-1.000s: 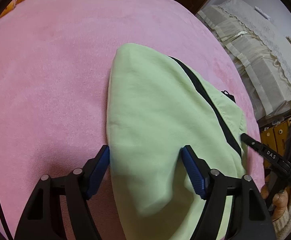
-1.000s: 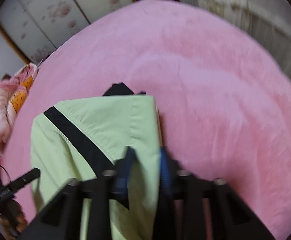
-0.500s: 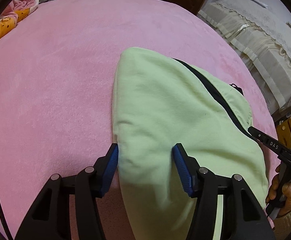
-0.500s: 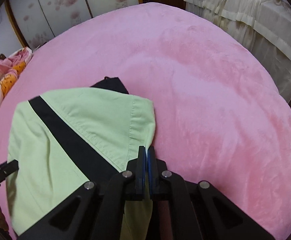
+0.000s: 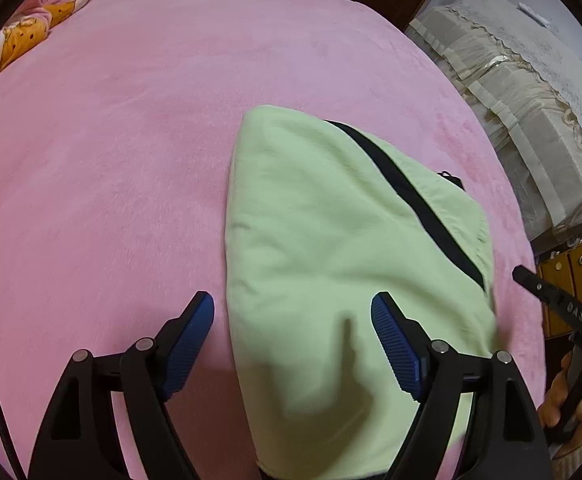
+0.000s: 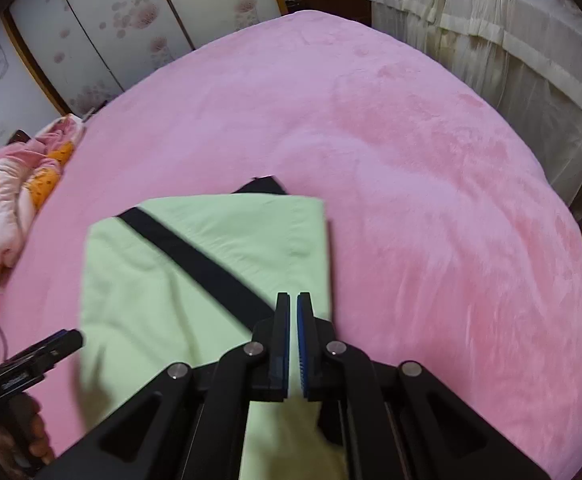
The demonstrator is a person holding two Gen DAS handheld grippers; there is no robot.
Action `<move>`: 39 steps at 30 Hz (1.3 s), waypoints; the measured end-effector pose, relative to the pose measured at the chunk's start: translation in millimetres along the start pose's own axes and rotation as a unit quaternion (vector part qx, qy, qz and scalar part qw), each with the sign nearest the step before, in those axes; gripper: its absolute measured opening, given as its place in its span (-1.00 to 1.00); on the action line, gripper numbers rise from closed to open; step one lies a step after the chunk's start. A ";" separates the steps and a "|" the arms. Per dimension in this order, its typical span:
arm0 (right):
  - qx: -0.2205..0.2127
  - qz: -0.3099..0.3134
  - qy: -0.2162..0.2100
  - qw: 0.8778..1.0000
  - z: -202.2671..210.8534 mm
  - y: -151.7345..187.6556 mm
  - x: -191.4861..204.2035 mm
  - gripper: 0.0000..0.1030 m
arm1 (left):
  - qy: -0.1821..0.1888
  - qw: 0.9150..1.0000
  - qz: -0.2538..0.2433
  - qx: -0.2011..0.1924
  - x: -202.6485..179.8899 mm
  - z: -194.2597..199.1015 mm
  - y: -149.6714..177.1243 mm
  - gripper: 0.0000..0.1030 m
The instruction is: Fold large clothes
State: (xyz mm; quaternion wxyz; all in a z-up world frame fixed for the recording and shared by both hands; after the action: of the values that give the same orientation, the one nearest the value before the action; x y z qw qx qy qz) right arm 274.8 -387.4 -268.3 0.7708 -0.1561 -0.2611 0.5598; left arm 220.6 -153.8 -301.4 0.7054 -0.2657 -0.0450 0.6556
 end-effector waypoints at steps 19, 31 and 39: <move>0.058 0.014 -0.045 0.997 40.4 27.2 9.6 0.05 | 0.022 0.998 0.039 0.046 -2.6 26.4 24.4 0.62; 0.119 -0.001 -0.064 0.991 -8.9 52.0 -9.3 0.12 | 0.039 0.996 0.042 0.073 -6.2 -23.5 51.1 0.62; 0.139 -0.023 -0.090 0.986 -40.2 57.5 -25.4 0.12 | 0.062 0.992 0.074 0.083 0.7 -51.7 59.2 0.65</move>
State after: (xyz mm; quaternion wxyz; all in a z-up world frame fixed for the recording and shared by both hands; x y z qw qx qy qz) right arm 247.1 -390.7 -337.5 0.7709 0.0099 -0.2527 0.5846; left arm 188.7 -169.5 -371.5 0.6764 -0.2487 0.0734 0.6894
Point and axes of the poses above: each gripper's, at about its wrist camera, not at the fingertips, and z roughly against the way its jaws point, x to its left, y to its underside, the point moved 10 cm from there along -z, roughly the way its jaws point, and after that the axes turned 4 degrees about -x, right-handed, at the moved point
